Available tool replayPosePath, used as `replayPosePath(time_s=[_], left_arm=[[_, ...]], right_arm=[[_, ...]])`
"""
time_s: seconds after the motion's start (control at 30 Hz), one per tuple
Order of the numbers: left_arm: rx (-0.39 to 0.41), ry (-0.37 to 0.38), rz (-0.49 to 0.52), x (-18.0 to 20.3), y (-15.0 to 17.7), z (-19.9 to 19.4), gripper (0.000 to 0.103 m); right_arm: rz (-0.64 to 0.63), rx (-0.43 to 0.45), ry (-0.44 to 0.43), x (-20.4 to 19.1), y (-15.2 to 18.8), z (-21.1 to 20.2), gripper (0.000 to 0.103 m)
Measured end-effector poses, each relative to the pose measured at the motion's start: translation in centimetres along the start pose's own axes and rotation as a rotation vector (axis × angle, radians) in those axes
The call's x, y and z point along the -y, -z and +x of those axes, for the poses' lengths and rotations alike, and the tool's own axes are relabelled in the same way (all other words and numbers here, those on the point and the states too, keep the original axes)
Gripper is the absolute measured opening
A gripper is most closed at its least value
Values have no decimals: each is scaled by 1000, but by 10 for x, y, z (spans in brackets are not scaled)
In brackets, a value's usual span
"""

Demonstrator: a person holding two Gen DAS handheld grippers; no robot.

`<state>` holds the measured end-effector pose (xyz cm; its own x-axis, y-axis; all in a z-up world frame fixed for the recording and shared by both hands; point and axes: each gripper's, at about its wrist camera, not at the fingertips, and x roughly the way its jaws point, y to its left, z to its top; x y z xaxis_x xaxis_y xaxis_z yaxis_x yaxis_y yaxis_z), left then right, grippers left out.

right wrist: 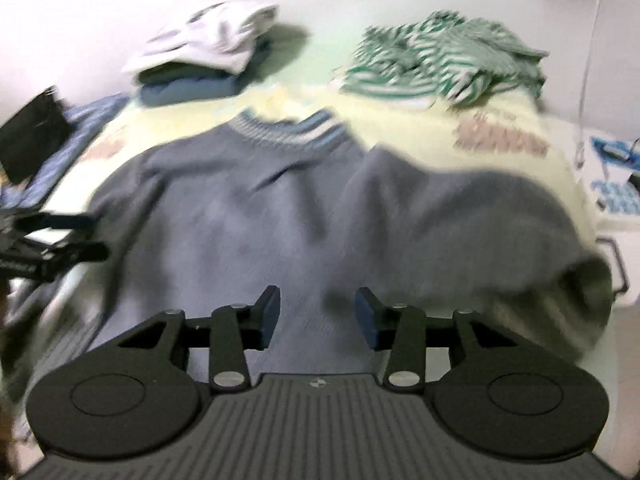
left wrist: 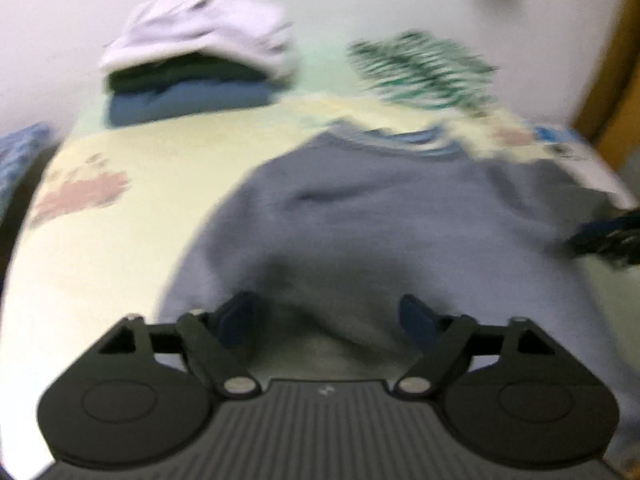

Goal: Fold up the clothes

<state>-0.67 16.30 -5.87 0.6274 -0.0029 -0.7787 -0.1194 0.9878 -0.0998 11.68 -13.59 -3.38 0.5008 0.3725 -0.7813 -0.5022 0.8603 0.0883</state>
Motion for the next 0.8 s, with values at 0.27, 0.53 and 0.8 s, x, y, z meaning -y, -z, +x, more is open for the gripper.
replayPosePath(time_s=[0.27,0.53,0.8], left_arm=[[12,-381,-76,-59,-22,33,83],[-31,-185,-57,-59,-52,44,67],[-45,-20,119,-13,-96,68,89]], right_arm=[[89,-31,131,50,-42,64,63],[58,-148,-10,71,-78,64,55],[-30,-21,-153,46,-118,71,68]])
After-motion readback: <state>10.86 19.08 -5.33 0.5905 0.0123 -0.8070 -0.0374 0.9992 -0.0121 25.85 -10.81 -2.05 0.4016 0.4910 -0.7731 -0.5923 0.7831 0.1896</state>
